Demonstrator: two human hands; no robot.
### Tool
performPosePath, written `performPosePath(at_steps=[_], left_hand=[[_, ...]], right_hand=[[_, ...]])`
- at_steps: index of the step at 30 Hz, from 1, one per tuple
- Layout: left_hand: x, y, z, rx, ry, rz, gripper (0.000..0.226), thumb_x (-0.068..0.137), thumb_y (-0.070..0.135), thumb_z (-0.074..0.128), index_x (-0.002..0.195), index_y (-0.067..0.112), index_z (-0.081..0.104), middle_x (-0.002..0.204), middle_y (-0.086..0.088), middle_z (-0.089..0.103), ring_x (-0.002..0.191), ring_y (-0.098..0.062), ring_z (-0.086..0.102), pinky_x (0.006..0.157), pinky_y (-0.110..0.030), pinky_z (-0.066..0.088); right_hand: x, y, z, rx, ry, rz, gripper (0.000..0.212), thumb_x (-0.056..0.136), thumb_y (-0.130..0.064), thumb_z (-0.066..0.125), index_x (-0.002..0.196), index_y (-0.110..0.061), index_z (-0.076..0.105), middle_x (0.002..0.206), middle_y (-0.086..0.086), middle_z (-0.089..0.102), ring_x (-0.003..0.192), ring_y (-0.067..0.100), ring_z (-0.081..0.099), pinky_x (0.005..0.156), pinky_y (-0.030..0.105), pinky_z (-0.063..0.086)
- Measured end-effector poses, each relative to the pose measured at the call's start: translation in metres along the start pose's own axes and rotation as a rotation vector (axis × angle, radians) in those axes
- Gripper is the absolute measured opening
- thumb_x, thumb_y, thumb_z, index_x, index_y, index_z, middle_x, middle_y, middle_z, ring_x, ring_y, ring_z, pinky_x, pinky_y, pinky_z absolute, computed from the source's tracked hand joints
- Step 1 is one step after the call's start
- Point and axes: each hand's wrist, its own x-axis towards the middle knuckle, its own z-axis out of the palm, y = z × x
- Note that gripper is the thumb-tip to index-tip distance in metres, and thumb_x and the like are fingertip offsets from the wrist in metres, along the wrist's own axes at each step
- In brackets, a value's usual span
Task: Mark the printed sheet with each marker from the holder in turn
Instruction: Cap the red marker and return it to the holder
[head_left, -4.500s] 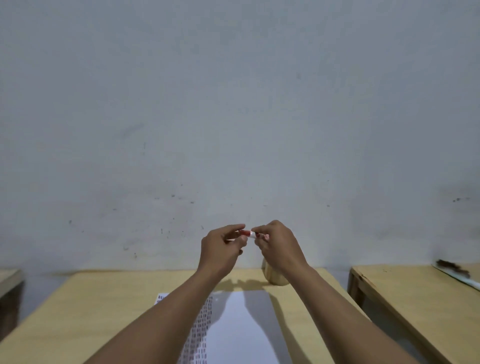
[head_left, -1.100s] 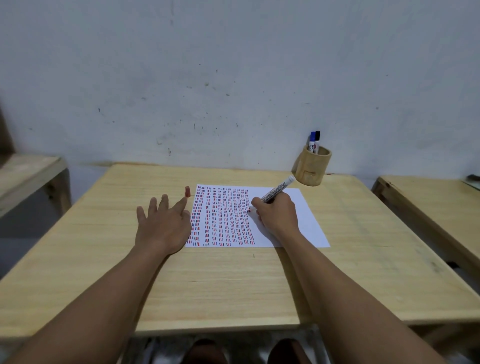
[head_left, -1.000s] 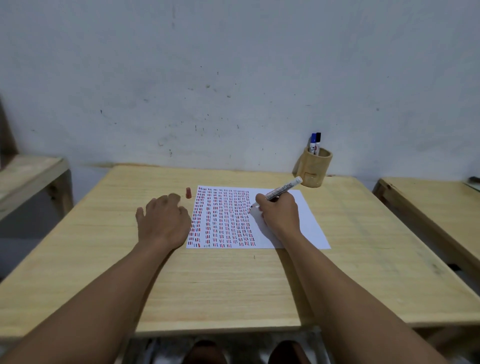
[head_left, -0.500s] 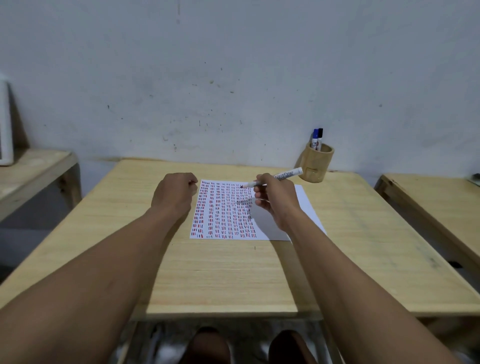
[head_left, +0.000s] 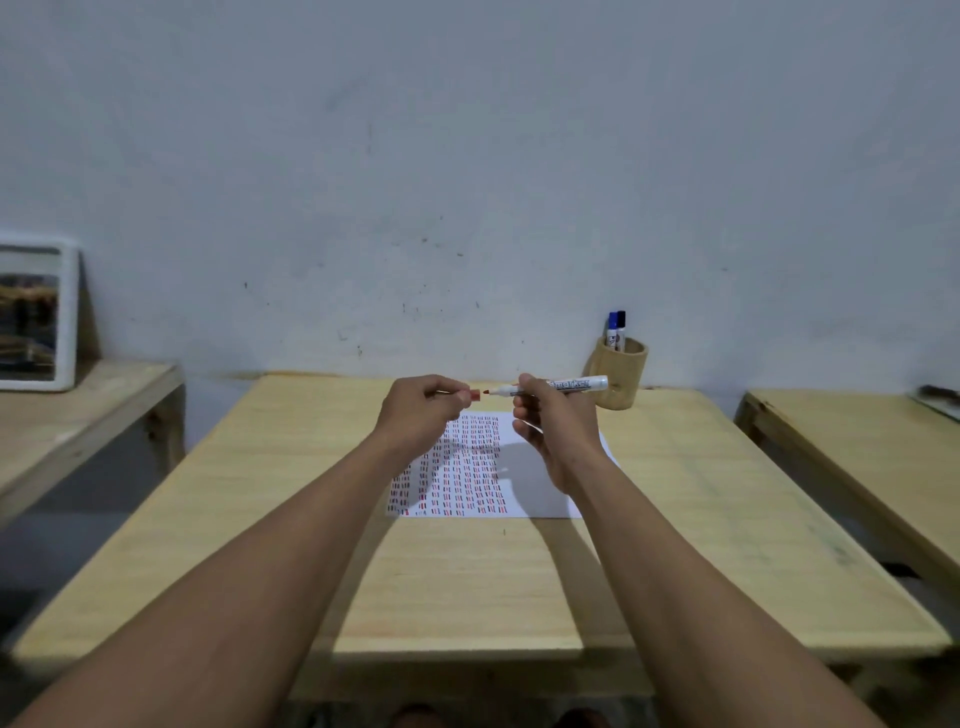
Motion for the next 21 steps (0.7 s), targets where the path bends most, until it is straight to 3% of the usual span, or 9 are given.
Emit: performPosePath(at_steps=[7, 17, 19, 21], left_hand=[[-0.005, 0.018, 0.009, -0.031, -0.104, 0.008, 0.019, 0.096, 0.016, 0.065, 0.11, 0.01, 0.075, 0.101, -0.005, 0.077, 0.083, -0.013, 0.064, 0.07, -0.025, 0.049], [-0.004, 0.028, 0.02, -0.077, -0.12, 0.022, 0.019, 0.098, 0.021, 0.063, 0.108, 0.012, 0.077, 0.1, -0.003, 0.077, 0.093, -0.014, 0.067, 0.079, -0.028, 0.054], [-0.003, 0.03, 0.024, -0.058, -0.109, 0.052, 0.016, 0.098, 0.021, 0.063, 0.104, 0.014, 0.076, 0.097, -0.002, 0.076, 0.093, -0.016, 0.067, 0.078, -0.029, 0.055], [-0.002, 0.031, 0.029, 0.012, -0.07, 0.114, 0.013, 0.097, 0.021, 0.064, 0.097, 0.019, 0.077, 0.095, -0.003, 0.076, 0.092, -0.022, 0.069, 0.078, -0.036, 0.057]], right_hand=[[-0.003, -0.008, -0.006, 0.001, -0.058, 0.012, 0.013, 0.093, -0.017, 0.07, 0.089, -0.005, 0.072, 0.068, 0.003, 0.064, 0.058, 0.009, 0.06, 0.055, 0.021, 0.054], [0.0, -0.014, -0.013, 0.066, -0.047, 0.03, 0.011, 0.091, -0.019, 0.075, 0.088, -0.01, 0.069, 0.073, 0.0, 0.062, 0.064, 0.007, 0.059, 0.058, 0.019, 0.055], [0.002, -0.014, -0.009, 0.127, 0.03, 0.043, 0.014, 0.091, -0.014, 0.075, 0.098, -0.005, 0.068, 0.078, 0.002, 0.064, 0.065, 0.009, 0.062, 0.058, 0.02, 0.056], [0.003, -0.015, -0.004, 0.164, 0.141, 0.017, 0.046, 0.089, -0.009, 0.076, 0.128, 0.004, 0.054, 0.086, 0.007, 0.068, 0.064, 0.01, 0.067, 0.056, 0.021, 0.058]])
